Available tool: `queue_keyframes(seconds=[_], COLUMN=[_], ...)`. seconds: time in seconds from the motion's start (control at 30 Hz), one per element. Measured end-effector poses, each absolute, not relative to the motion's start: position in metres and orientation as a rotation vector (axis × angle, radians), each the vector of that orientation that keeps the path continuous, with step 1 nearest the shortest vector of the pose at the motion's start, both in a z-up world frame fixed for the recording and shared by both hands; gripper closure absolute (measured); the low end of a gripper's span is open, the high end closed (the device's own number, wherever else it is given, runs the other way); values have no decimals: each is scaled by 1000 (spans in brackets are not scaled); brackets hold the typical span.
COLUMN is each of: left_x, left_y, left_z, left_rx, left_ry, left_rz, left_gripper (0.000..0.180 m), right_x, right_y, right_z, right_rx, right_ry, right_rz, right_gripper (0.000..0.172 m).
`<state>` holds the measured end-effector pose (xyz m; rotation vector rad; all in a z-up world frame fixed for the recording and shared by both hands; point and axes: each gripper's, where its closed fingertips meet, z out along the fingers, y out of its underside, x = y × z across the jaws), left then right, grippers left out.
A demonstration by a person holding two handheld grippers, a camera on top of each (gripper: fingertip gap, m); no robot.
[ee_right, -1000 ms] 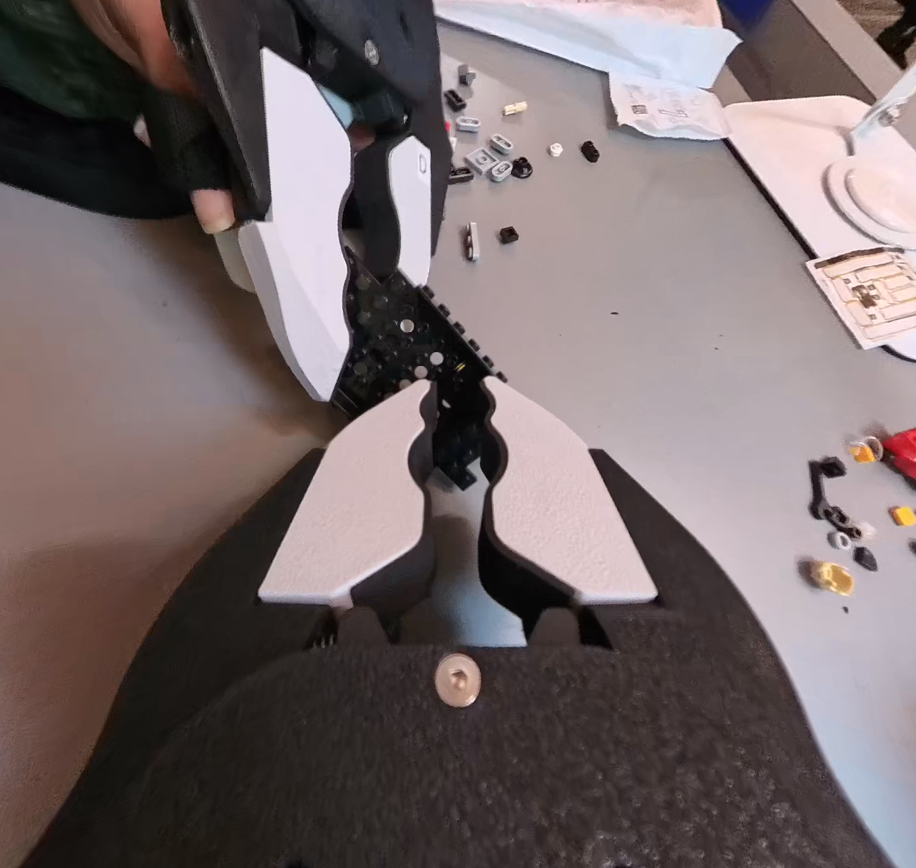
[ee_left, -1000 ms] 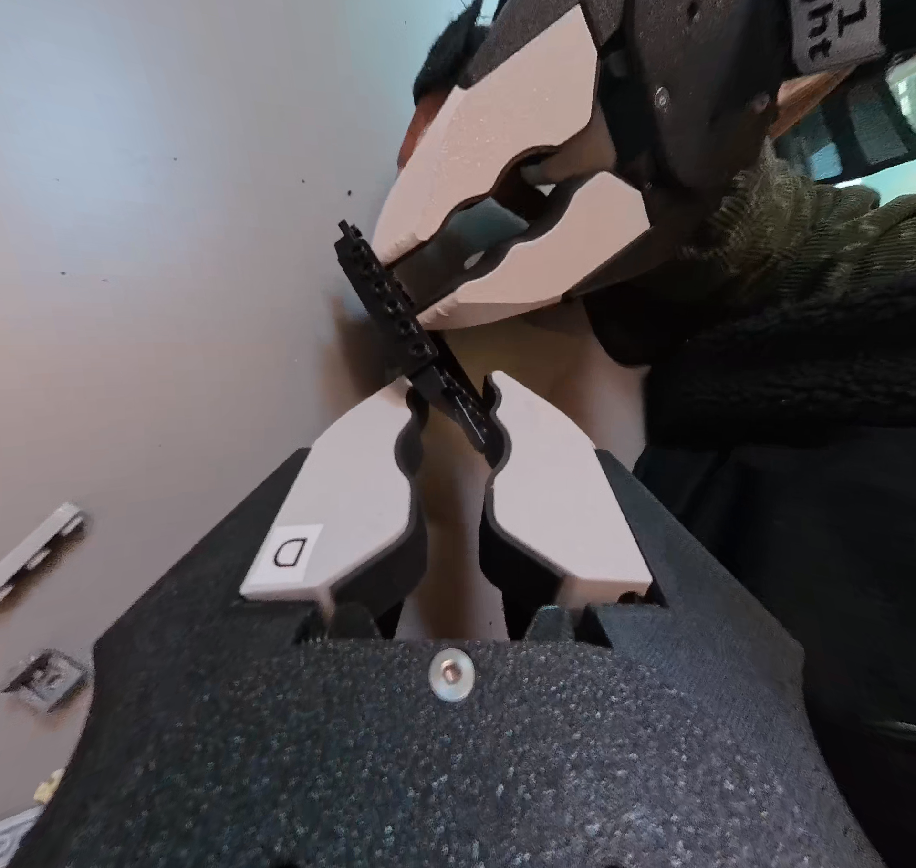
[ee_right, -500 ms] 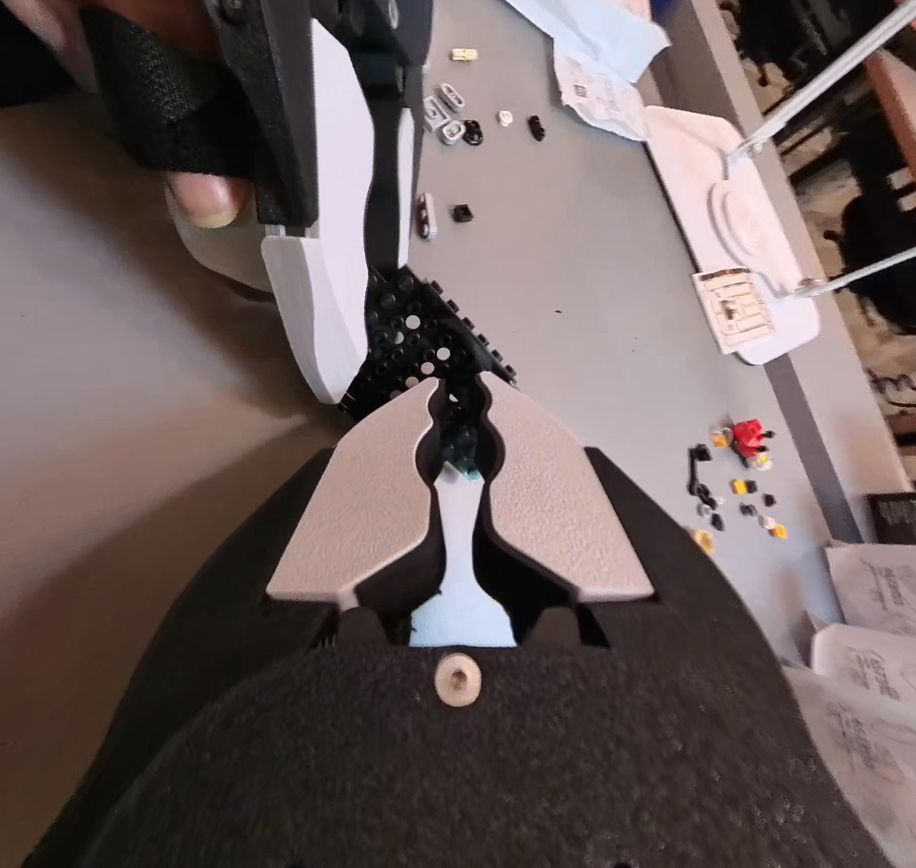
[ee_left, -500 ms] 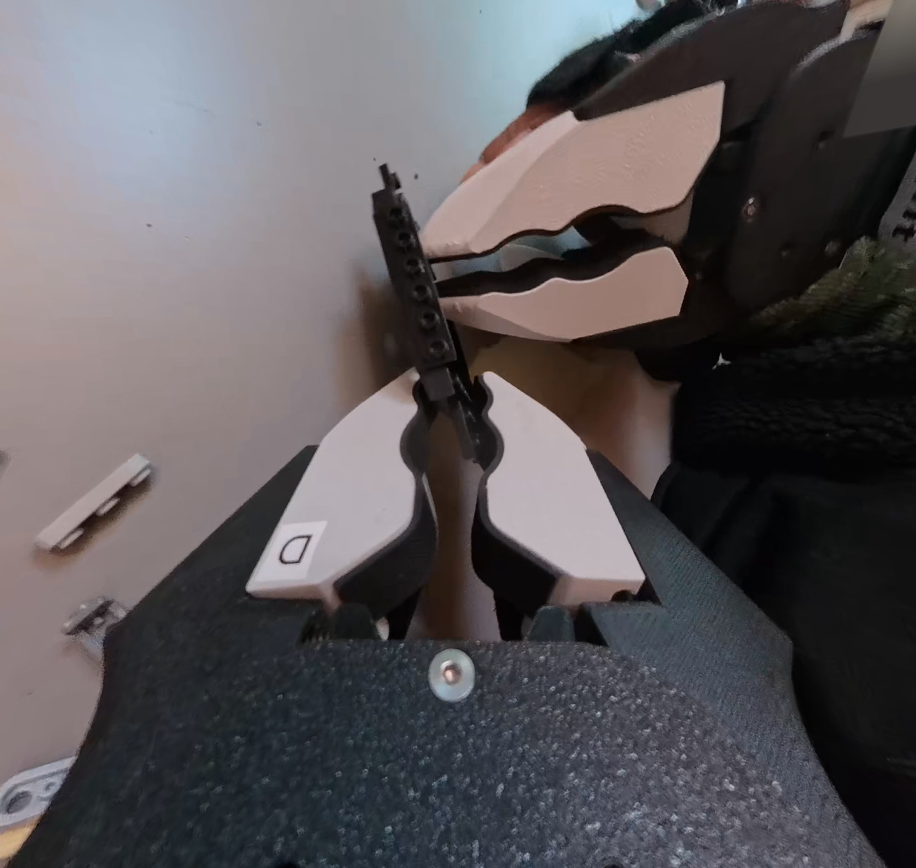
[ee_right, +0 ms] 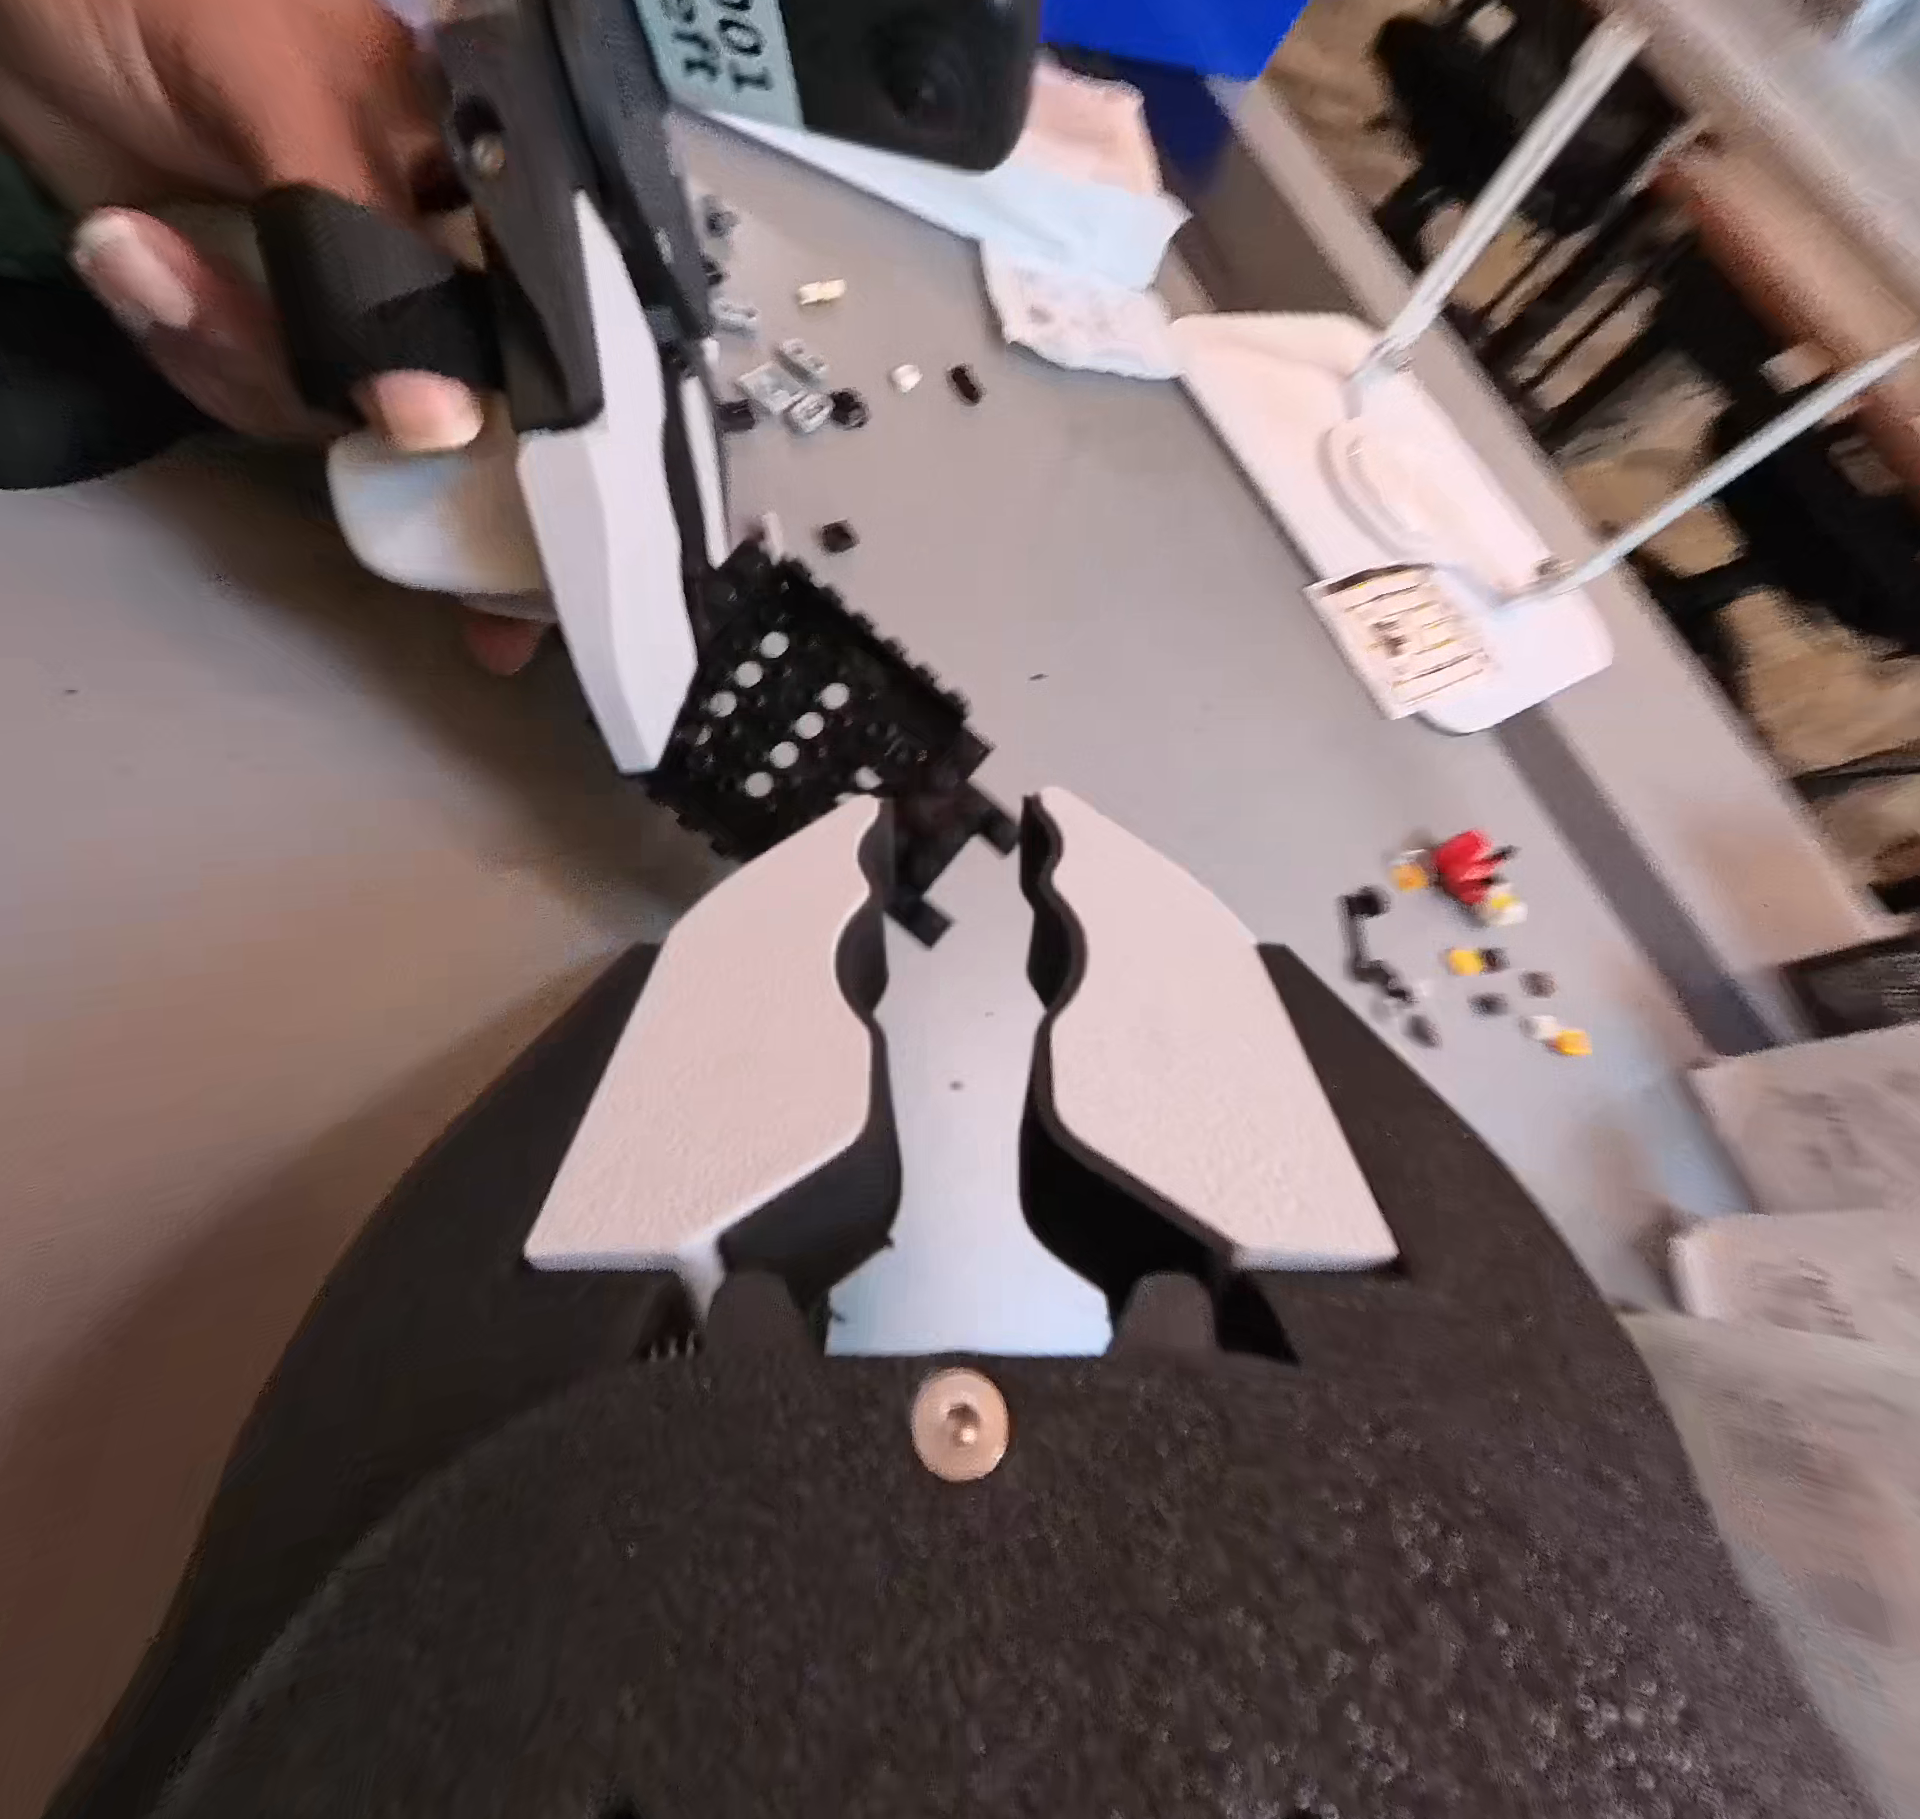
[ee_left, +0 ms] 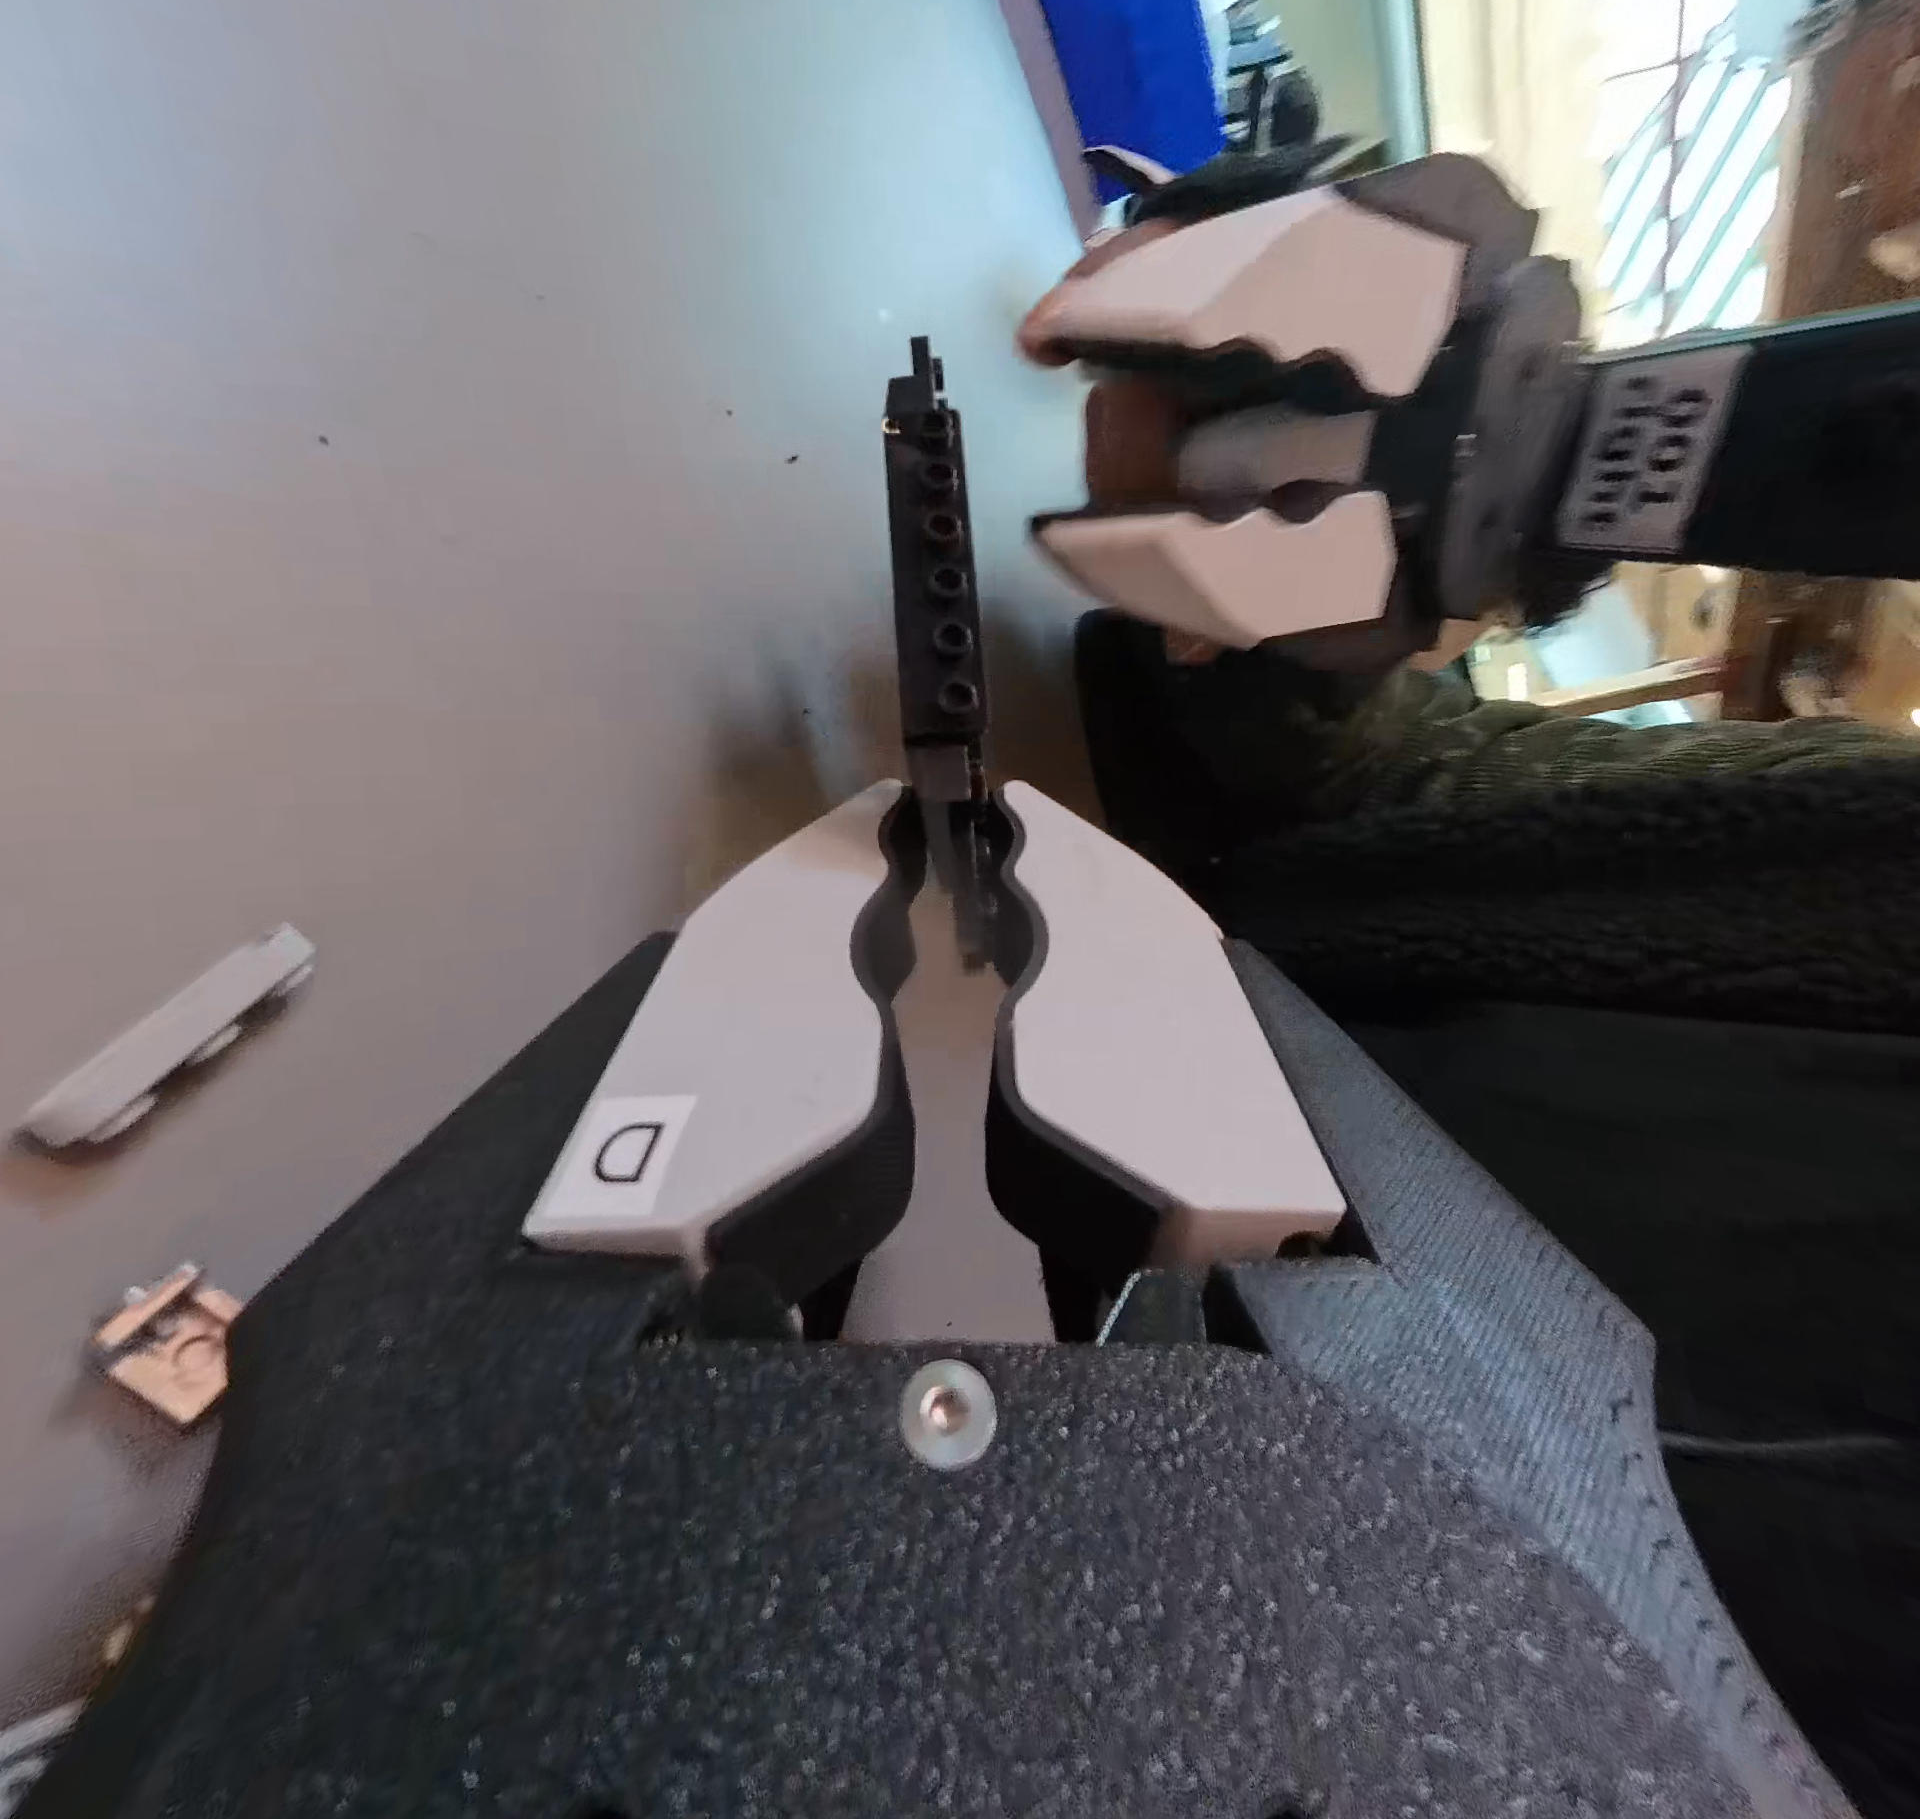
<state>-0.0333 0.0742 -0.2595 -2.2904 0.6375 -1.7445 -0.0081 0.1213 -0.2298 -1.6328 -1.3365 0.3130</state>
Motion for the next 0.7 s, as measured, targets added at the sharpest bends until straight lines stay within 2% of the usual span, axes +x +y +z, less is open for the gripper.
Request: queue_keyframes(seconds=[0.03,0.17,0.33,0.43,0.7], left_x=[-33,-32,-32,-30,-30], left_y=[73,67,58,47,31], left_z=[-254,-241,-231,-221,-205], left_rx=[-2260,-2162,-2063,-1980,-1816], left_ry=[627,685,805,893,1041], left_rz=[-1803,-1883,-1909,-1952,-1996], left_gripper=[170,166,161,154,146], right_x=[-9,-10,-11,-10,-10], right_y=[119,113,108,107,102], right_z=[-236,-245,-238,-236,-236], right_rx=[-1675,-1799,-1797,-1799,-1786], right_ry=[-1340,-1274,-1230,-1210,-1225], right_rz=[374,656,831,906,942], right_gripper=[144,134,136,145,146])
